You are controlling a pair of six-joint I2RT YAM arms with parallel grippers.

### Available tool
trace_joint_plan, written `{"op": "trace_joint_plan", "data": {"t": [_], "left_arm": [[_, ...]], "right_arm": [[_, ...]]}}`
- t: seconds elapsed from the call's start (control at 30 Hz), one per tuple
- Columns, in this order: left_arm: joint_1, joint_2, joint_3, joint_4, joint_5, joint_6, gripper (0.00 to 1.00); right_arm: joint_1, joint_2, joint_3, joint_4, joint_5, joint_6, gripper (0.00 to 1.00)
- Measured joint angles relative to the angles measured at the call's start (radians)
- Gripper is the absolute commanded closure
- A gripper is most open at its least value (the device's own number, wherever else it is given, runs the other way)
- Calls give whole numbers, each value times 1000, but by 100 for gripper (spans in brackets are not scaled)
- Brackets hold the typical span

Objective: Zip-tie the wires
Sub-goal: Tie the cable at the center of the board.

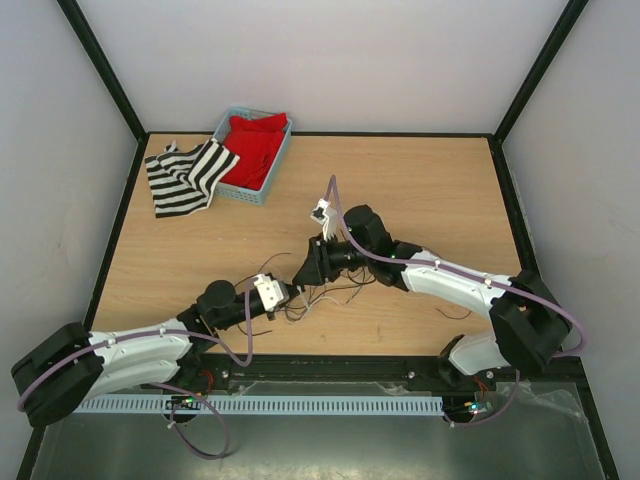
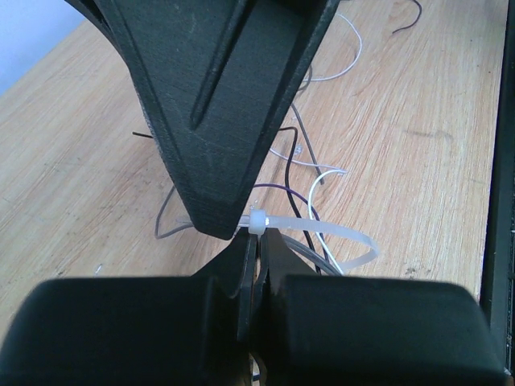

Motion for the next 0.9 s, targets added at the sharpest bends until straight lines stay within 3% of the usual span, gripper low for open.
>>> {"op": "trace_joint_plan", "data": {"t": [0.5, 0.9], "left_arm": [[0, 34, 4, -2, -2, -4, 100], [0, 50, 6, -5, -9, -4, 100]], "right_arm": [[7, 0, -29, 7, 50, 5, 66], [19, 0, -29, 6, 60, 4, 67]]}}
